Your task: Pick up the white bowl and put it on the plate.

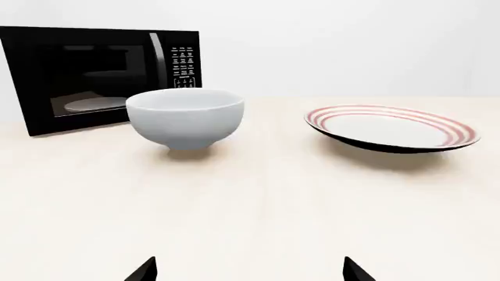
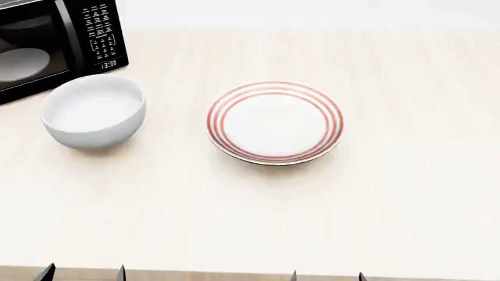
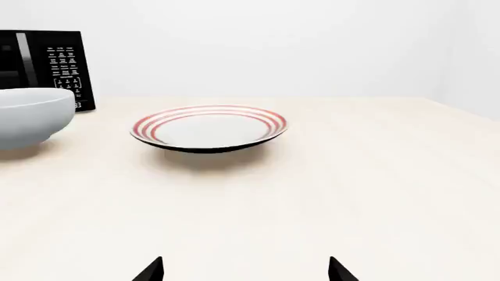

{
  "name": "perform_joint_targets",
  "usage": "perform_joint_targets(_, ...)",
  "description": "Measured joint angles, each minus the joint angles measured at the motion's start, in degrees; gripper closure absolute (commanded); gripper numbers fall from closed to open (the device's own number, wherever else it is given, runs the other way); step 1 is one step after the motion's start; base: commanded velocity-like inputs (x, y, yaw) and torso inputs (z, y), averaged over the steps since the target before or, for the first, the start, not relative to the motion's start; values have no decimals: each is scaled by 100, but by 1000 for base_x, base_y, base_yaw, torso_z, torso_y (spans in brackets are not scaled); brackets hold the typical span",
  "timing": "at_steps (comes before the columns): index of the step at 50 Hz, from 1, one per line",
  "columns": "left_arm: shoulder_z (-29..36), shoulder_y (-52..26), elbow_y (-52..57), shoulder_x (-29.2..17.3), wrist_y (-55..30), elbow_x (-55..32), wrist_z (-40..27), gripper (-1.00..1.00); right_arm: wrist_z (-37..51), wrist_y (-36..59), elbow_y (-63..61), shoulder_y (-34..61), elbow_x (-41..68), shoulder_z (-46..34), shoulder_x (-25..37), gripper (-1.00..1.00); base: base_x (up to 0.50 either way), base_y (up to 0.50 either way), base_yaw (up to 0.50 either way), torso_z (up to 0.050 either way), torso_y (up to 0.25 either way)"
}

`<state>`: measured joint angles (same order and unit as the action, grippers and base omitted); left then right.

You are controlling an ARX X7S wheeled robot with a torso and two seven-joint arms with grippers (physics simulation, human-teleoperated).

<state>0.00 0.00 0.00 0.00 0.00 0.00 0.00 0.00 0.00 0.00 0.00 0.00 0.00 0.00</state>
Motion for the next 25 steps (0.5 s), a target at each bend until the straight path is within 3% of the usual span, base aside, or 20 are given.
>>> perform_joint_targets(25, 257, -53, -95, -287, 41, -454, -259, -100, 295, 182, -209, 0, 352, -352, 309, -100, 0, 0, 0, 0, 0)
